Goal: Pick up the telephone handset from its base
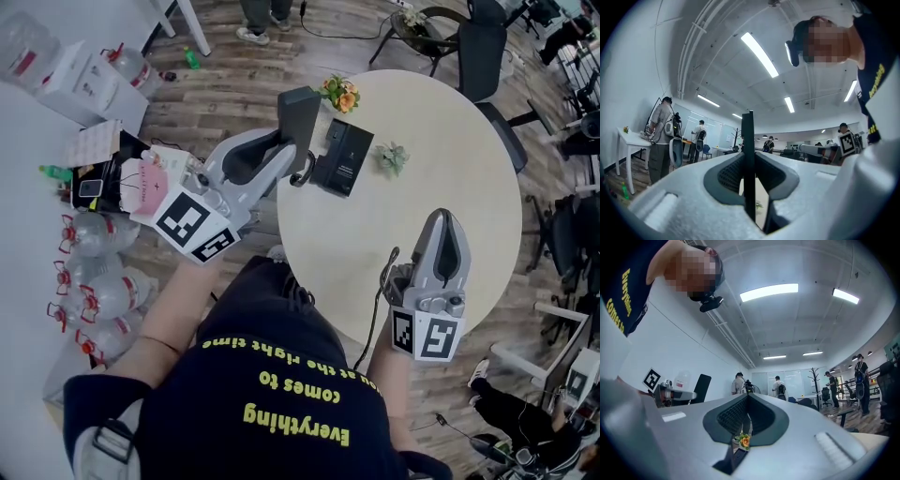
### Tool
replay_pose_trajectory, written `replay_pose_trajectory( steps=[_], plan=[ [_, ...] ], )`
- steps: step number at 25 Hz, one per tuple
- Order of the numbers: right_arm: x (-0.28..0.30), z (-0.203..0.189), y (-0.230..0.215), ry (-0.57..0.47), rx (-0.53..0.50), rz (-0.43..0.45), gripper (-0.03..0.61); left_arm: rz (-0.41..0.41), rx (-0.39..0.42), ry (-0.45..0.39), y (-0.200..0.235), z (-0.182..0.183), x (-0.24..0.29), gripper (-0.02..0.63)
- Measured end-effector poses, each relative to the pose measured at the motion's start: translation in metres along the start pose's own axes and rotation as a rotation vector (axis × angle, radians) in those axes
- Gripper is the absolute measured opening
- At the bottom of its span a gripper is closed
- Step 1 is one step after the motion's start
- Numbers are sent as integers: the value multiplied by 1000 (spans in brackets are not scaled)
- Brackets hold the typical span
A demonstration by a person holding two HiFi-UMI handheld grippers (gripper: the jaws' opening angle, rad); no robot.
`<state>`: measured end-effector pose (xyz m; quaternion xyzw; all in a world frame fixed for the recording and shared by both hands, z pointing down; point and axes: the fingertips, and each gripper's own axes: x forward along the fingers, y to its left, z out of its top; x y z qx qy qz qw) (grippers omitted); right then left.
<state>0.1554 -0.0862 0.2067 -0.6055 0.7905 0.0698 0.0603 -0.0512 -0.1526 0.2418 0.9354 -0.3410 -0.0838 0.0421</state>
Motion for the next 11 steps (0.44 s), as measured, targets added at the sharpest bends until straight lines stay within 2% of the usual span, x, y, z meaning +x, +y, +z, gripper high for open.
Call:
replay_pose_trajectory(
  steps=[11],
  plan=[
    [4, 3, 1, -4, -17, -10, 11, -1, -22, -27, 6, 1, -2, 74]
  ],
)
